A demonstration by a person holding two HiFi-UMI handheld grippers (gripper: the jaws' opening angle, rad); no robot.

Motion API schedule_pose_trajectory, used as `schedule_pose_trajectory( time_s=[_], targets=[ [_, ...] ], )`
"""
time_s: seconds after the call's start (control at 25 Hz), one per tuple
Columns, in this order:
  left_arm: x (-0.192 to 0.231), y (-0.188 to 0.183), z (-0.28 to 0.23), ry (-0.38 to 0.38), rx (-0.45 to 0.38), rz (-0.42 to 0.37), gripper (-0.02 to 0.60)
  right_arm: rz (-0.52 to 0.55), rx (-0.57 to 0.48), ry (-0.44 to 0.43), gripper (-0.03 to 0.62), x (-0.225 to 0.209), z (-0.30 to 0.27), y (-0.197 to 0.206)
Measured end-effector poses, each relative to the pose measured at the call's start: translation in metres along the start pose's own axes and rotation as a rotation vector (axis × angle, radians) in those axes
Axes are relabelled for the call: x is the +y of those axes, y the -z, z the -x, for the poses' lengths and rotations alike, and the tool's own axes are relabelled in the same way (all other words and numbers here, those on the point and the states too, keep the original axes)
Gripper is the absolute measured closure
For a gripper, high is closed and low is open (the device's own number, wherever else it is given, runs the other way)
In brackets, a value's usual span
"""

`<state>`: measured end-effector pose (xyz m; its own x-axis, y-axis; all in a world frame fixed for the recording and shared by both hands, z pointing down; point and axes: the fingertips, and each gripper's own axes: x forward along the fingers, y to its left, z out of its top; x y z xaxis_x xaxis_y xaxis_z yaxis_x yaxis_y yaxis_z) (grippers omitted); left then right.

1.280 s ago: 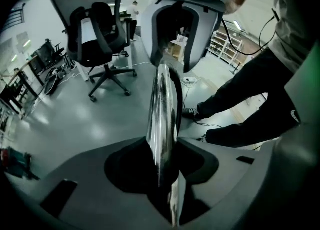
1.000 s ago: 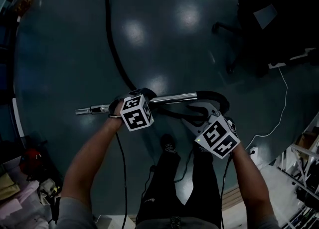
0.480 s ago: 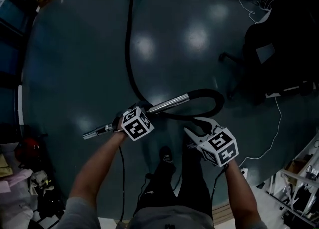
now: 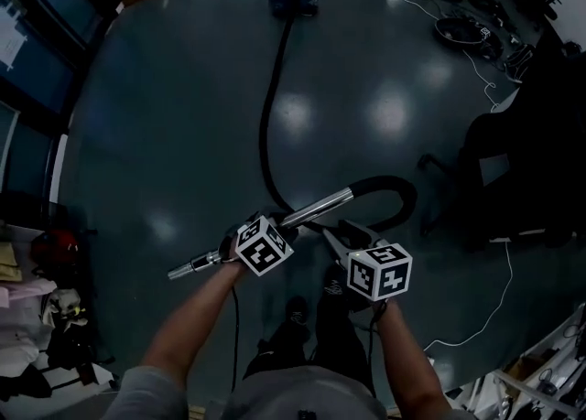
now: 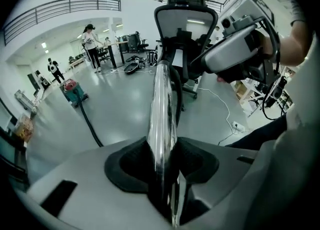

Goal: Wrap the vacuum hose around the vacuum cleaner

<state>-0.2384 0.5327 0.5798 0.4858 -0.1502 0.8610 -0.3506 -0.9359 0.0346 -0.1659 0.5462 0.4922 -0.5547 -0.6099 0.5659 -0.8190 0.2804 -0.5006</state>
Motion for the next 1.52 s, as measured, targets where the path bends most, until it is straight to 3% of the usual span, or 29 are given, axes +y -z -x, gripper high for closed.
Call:
schedule_pose_trajectory(
  time_s=[0.48, 0.76, 0.96, 1.04, 1.08, 1.12, 1.28, 1.52],
  targets=[
    [0.011, -0.052, 0.039, -0.118, -0.046, 0.237, 0.416, -0.273, -0.009, -0.143, 0.299, -0.006, -0.032, -0.063],
    [0.01, -0.067, 0.064, -0.158, -0.073, 0.278, 0.416, -0.42, 0.005, -0.191, 0.299, 0.007, -0.06, -0.081],
    [0.011, -0.056, 0.075, -0.158, -0.102, 0.276, 0.416, -0.399, -0.056, -0.212, 0.299, 0.023, -0.074, -0.098],
    [0.014, -0.049, 0.078, -0.15, -0.119, 0.276, 0.416, -0.381, -0.051, -0.192, 0.309, 0.028, -0.081, -0.099],
    [0.016, -0.045, 0.079, -0.145, -0.132, 0.283, 0.416, -0.373, -0.046, -0.174, 0.36, 0.03, -0.086, -0.098],
    [0.02, -0.04, 0.08, -0.139, -0.146, 0.292, 0.416, -0.366, -0.041, -0.155, 0.37, 0.032, -0.091, -0.098],
    [0.037, -0.031, 0.079, -0.113, -0.211, 0.315, 0.416, -0.377, -0.046, -0.071, 0.399, 0.036, -0.108, -0.103],
    [0.072, -0.013, 0.093, -0.084, -0.294, 0.279, 0.415, -0.384, -0.092, 0.032, 0.425, 0.059, -0.135, -0.122]
  ],
)
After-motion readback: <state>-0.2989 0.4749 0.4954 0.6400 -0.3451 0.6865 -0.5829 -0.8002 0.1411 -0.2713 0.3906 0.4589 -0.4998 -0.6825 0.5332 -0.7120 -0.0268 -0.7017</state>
